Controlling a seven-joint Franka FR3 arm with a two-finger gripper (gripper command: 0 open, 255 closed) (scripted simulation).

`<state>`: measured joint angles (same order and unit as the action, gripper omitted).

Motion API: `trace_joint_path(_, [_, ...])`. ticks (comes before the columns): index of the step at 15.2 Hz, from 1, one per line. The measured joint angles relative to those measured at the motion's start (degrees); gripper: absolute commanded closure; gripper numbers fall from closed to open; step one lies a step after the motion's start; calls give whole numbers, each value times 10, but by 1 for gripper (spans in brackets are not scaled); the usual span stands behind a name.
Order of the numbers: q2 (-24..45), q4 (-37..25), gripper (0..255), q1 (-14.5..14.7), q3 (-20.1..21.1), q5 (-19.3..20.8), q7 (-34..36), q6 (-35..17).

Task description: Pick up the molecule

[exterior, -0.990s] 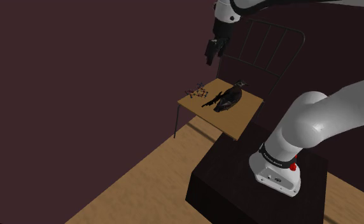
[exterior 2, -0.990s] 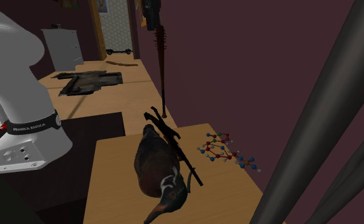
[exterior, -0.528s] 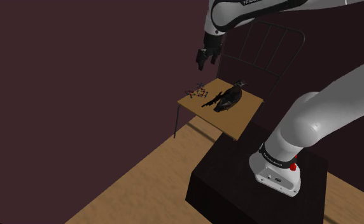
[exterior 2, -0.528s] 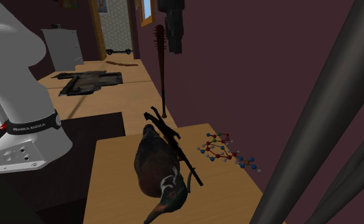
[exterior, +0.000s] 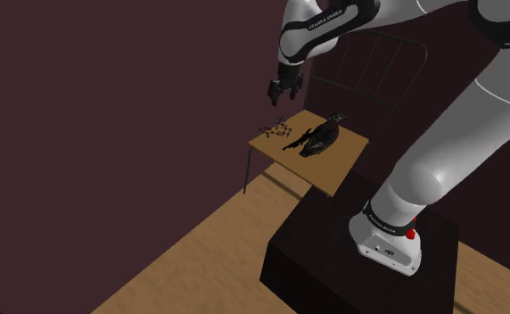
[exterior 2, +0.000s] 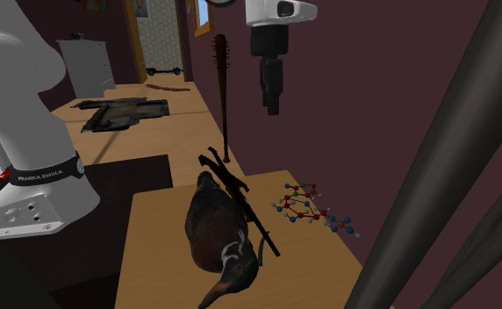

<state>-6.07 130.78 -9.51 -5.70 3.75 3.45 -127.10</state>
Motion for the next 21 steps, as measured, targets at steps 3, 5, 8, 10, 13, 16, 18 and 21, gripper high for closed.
trace_joint_path(3, [64, -30, 0, -9, -9, -7, 11, -28])
trace_joint_path(5, [108, -54, 0, -16, -16, -14, 15, -44])
trace_joint_path(8, [162, -78, 0, -27, -25, -24, 23, -68])
trace_joint_path(10, [201, -102, 0, -34, -30, -32, 27, -78])
trace_joint_path(13, [261, -141, 0, -51, -37, -48, 27, -93])
trace_joint_path(16, [320, -186, 0, -64, -40, -63, 33, -100])
trace_joint_path(18, [340, -195, 0, -68, -40, -67, 35, -110])
trace_joint_path(21, [358, -196, 0, -70, -38, -71, 35, -126])
